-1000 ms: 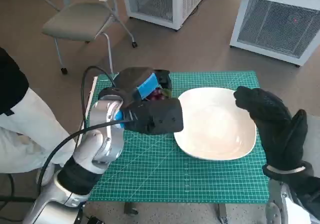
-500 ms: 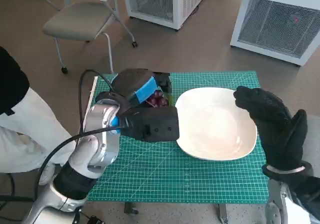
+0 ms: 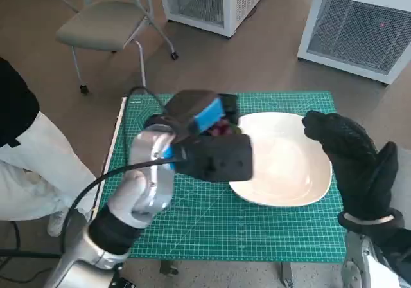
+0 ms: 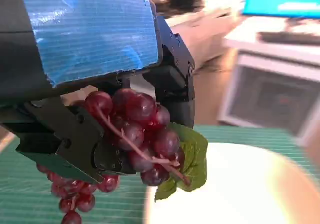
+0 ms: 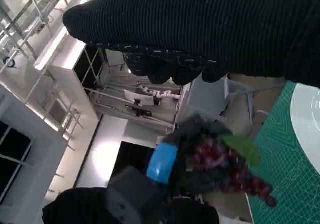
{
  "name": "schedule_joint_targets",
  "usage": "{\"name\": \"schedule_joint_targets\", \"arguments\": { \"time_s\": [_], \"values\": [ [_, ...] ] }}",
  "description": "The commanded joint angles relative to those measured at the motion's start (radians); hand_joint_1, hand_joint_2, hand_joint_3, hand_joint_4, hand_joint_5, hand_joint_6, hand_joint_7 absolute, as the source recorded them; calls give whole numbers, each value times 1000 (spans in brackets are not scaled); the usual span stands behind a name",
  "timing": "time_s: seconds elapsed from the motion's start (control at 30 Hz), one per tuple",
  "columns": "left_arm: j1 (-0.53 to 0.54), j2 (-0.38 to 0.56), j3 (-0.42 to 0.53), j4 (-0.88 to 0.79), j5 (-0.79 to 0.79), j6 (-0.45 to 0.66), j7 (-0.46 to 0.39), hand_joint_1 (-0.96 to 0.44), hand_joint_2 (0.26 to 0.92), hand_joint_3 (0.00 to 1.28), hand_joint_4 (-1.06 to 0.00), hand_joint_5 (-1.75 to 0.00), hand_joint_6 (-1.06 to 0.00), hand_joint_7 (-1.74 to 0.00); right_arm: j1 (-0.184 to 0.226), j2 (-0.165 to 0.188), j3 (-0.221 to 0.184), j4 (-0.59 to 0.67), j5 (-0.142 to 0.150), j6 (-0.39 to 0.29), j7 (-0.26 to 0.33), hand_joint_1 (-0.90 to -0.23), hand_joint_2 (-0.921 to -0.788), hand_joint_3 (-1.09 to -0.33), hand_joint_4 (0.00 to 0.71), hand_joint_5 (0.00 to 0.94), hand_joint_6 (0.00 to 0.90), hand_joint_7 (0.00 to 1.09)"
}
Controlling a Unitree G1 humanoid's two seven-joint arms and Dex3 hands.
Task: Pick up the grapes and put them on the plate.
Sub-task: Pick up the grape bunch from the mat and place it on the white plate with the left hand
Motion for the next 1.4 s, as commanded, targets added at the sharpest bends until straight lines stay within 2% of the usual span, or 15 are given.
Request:
{"name": "schedule_joint_targets", "arguments": {
  "time_s": [0.03,0.13,0.2,0.37,0.77,1.0,1.2,1.4],
  "values": [
    [-99,-54,-21,69,-12,-24,-19,2,656,597,-597,-1357,-601,-1289,38,-3,-7,-12,3,16,-13,-501,-921,-583,361,591,148,940],
    [-128,-80,-28,112,-21,-47,-17,5,607,663,-621,-1447,-648,-1161,48,-5,-12,-24,6,19,-16,-501,-921,-583,362,589,150,938],
    [-143,-96,-29,136,-29,-63,-15,5,597,681,-619,-1463,-653,-1152,55,-5,-16,-32,9,21,-17,-502,-921,-582,363,587,151,936],
    [-180,-137,-32,197,-44,-82,-7,3,634,659,-569,-1405,-577,-1326,70,-4,-21,-53,10,27,-25,-499,-921,-580,366,582,153,932],
    [-256,-199,-54,310,-43,-90,-18,2,717,622,-448,-1490,-444,-1461,85,-1,-24,-73,-8,25,-56,-493,-921,-574,374,569,164,922],
    [-268,-202,-71,340,-45,-113,-22,1,650,637,-563,-1382,-564,-1355,90,-1,-20,-80,-18,22,-73,-492,-921,-574,377,562,169,918],
    [-271,-213,-65,387,-64,-132,-28,1,658,580,-610,-1318,-612,-1293,93,-2,-19,-80,-19,20,-81,-492,-921,-574,380,556,172,915],
    [-270,-220,-41,426,-112,-150,-42,1,695,536,-586,-1333,-587,-1303,94,-2,-17,-82,-19,22,-88,-492,-921,-573,382,551,173,912]
  ]
}}
